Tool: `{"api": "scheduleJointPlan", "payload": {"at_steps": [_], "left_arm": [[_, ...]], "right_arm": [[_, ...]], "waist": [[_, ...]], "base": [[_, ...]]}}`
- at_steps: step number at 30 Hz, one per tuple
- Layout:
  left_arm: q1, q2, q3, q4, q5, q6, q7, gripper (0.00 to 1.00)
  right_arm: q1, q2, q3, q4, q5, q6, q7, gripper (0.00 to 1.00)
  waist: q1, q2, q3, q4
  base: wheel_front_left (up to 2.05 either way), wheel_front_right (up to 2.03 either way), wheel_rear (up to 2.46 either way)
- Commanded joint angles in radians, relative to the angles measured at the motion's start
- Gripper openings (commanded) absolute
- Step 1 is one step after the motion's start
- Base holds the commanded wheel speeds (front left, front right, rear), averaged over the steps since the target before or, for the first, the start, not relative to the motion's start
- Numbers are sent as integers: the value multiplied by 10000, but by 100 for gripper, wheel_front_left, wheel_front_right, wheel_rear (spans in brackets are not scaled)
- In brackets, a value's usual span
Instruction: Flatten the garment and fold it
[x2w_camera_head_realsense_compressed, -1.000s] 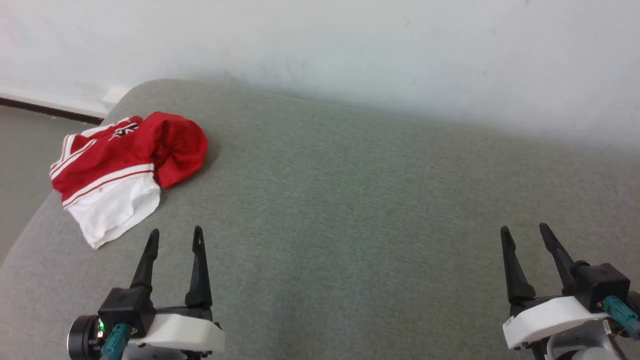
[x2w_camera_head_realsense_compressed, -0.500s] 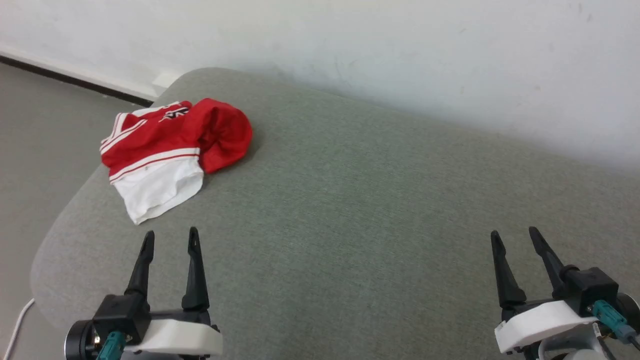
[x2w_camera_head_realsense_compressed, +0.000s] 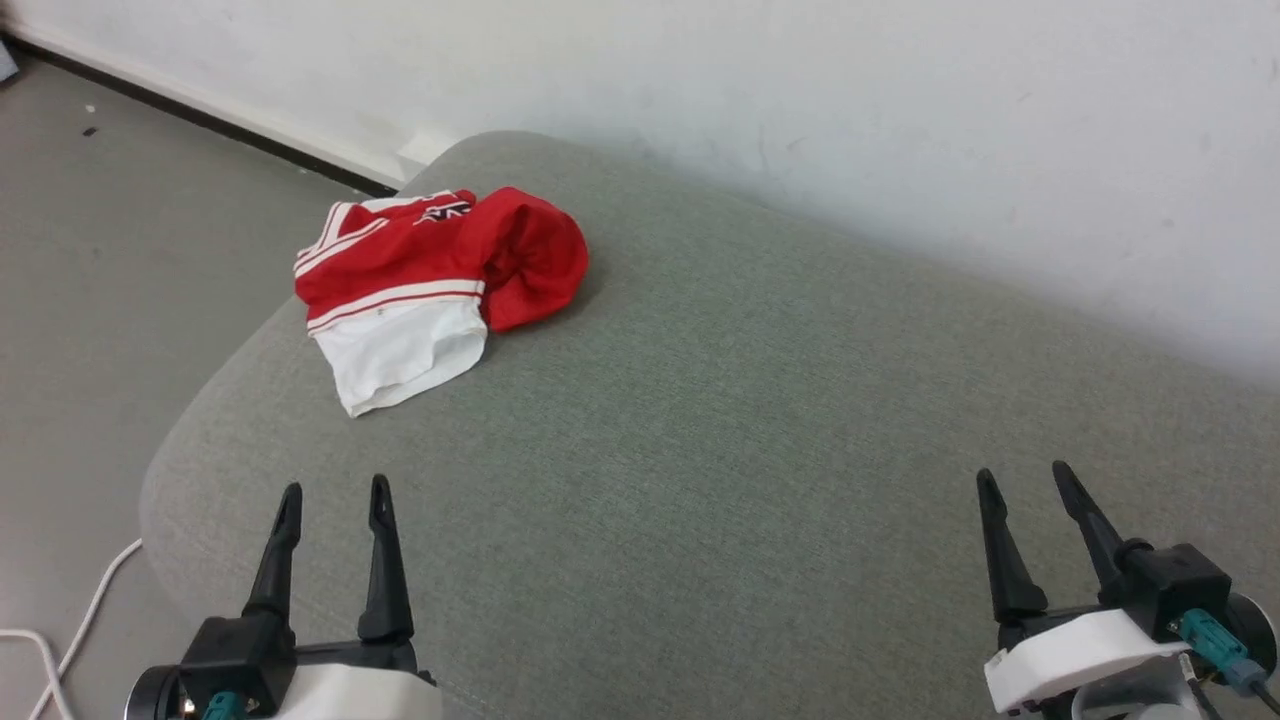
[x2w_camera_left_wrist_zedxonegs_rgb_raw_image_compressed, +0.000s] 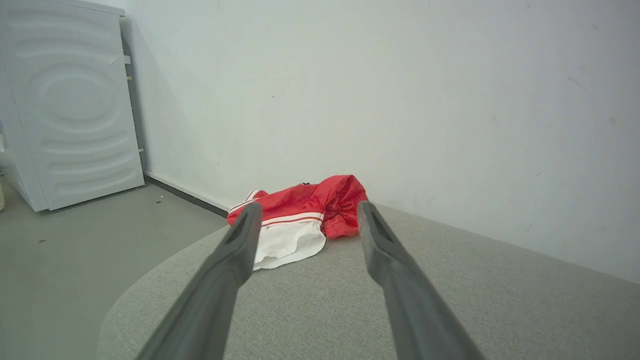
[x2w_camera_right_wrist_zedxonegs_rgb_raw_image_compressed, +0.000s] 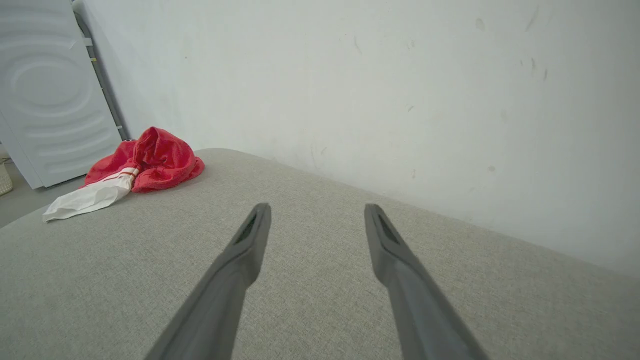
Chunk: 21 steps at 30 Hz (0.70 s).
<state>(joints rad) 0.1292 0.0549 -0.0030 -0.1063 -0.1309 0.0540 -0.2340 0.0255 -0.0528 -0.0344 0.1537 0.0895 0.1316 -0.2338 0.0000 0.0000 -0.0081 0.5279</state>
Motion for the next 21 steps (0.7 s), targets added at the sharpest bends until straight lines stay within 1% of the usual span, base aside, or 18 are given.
{"api": "scheduleJointPlan", "payload": {"at_steps": [1,10,21], "left_arm": [[135,-44,37,-58,-70,20,-97,100],[214,-47,70,-95,-99,-35,-277,100],[219,-47,-15,-99,-137,-72,-277,100]], "right_arm": [[72,24,-5,58,63,-9,-99,100],[108,26,6,217,118,-9,-279,100],[91,26,26,146,39,-9,-279,100]], "waist": [[0,0,-45,128],[0,0,-120,440],[0,0,-20,426]], "base": [[0,0,0],[0,0,0],[0,0,0]]}}
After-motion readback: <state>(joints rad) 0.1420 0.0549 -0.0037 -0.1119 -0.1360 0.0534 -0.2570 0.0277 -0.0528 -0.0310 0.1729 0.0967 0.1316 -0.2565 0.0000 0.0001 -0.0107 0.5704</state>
